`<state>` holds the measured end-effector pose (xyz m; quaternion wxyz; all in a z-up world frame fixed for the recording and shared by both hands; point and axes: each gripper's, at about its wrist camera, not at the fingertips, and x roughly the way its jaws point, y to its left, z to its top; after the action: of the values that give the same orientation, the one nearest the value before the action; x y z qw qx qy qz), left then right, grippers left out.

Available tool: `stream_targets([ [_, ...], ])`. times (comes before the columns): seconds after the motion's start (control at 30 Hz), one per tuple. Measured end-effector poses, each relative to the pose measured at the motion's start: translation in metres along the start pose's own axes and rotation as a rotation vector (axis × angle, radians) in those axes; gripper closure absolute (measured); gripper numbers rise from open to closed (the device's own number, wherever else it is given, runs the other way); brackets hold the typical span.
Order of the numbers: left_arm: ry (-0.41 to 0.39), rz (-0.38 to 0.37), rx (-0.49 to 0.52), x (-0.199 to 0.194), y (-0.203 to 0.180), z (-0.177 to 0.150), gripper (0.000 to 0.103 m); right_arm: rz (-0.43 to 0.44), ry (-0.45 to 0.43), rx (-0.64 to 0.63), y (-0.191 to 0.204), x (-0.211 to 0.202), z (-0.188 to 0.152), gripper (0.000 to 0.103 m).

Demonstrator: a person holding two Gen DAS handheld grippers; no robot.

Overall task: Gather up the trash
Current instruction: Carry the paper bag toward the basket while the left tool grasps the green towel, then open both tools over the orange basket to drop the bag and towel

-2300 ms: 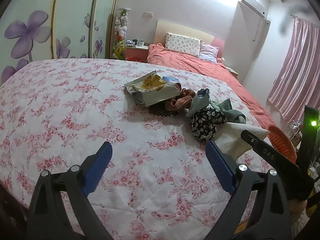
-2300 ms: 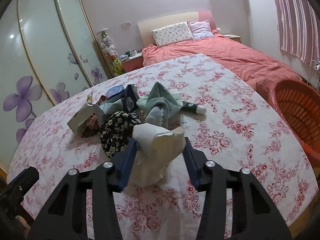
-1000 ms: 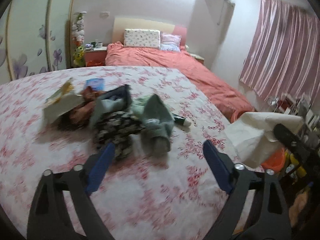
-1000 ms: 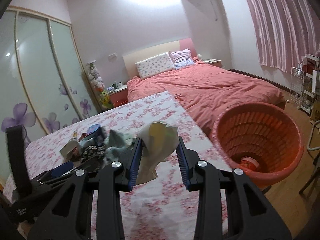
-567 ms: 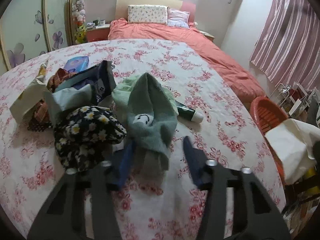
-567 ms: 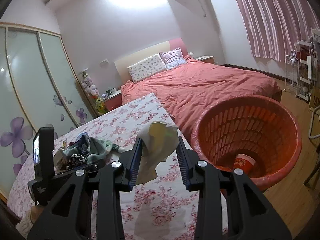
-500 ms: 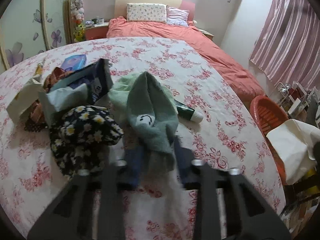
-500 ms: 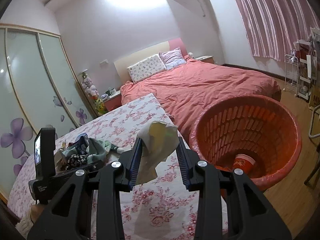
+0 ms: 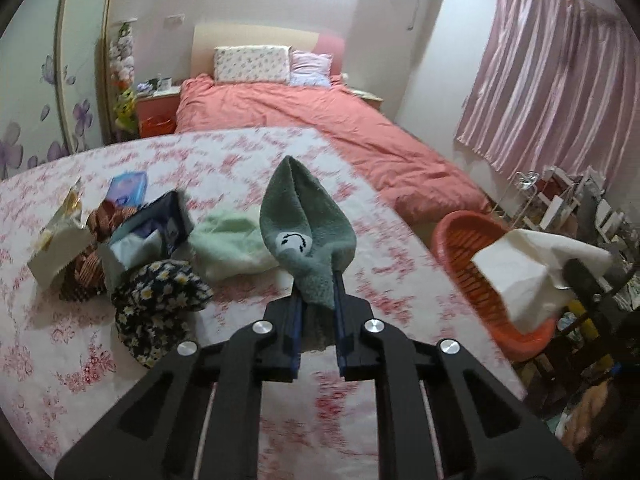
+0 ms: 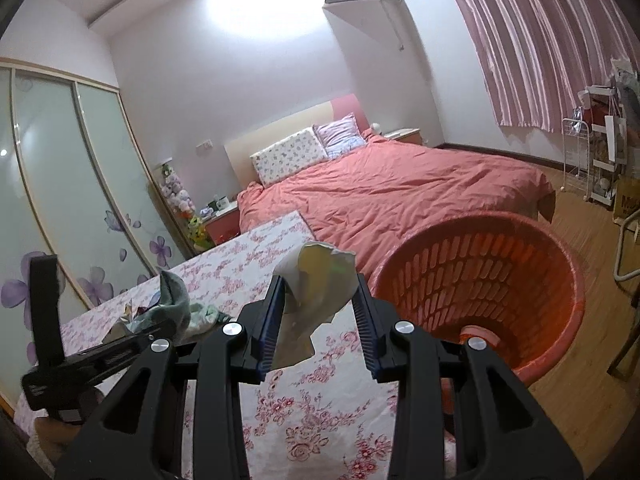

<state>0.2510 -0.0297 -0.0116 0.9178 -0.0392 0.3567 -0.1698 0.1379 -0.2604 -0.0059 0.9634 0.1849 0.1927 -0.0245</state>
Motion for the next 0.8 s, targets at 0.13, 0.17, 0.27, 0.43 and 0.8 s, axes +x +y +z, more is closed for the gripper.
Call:
stream_targets([
  [0.13,-0.026,-0.050,0.026,-0.011,-0.025,0.012,0.089,-0.038,-0.035,-0.012,-0.007,-0.006,0.008,0.067],
  [0.17,-0.030,-0.065,0.034,-0.012,-0.032,0.016,0.089,-0.048,-0.044,-0.014,-0.009,-0.008,0.011,0.067],
  [0.27,-0.046,-0.105,0.061,-0.014,-0.053,0.026,0.089,-0.088,-0.080,-0.010,-0.019,-0.014,0.022,0.067],
  [0.43,-0.055,-0.161,0.105,-0.013,-0.085,0.034,0.089,-0.158,-0.124,0.003,-0.037,-0.019,0.034,0.067],
  [0.8,-0.015,-0.284,0.191,0.017,-0.154,0.031,0.089,-0.258,-0.151,0.057,-0.074,-0.009,0.041,0.067],
])
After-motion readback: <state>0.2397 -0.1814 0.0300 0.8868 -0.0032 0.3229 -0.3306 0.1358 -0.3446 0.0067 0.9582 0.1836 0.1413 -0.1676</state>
